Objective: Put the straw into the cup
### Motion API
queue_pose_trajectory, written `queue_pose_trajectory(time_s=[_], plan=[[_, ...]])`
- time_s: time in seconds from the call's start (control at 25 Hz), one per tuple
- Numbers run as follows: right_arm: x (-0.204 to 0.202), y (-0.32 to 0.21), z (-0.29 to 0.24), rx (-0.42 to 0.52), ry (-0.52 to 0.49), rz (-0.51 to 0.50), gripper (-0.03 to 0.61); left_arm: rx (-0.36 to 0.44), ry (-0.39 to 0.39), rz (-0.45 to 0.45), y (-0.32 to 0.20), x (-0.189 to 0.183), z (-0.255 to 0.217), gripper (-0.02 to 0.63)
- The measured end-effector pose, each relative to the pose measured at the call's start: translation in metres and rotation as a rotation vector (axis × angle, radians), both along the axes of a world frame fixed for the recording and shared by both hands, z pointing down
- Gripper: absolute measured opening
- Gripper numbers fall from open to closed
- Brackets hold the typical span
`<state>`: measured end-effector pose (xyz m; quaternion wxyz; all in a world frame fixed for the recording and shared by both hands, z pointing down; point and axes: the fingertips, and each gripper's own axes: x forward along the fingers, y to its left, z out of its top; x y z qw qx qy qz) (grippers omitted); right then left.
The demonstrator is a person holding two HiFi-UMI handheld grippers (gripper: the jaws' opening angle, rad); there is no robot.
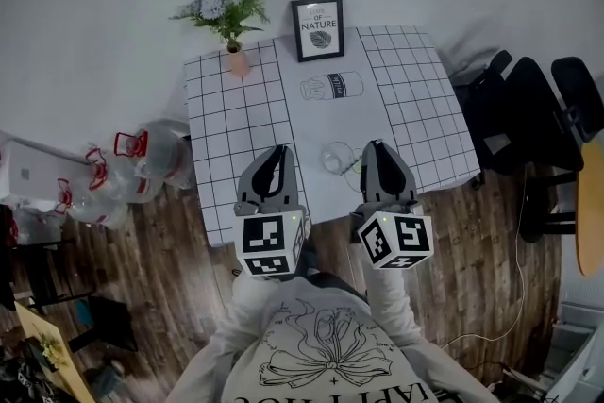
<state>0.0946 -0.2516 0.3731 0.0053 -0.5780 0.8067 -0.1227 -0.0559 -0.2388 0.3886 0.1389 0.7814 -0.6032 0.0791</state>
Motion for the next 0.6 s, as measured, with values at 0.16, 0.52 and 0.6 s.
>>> queue_pose_trajectory(time_s=[0.16, 0.52, 0.6], plan=[[-0.004, -0.026, 0.011, -0.023, 0.005, 0.011, 0.023, -0.011, -0.006, 0.017, -0.027, -0.004, 0.007, 0.017], [-0.004, -0.058, 0.048, -0.102, 0.018, 0.037, 0.023, -0.078, -0.003, 0.040, -0.058, -0.008, 0.039, 0.017], [-0.004, -0.061, 0.056, -0.121, 0.021, 0.035, 0.023, -0.098, 0.001, 0.040, -0.061, -0.007, 0.048, 0.017]])
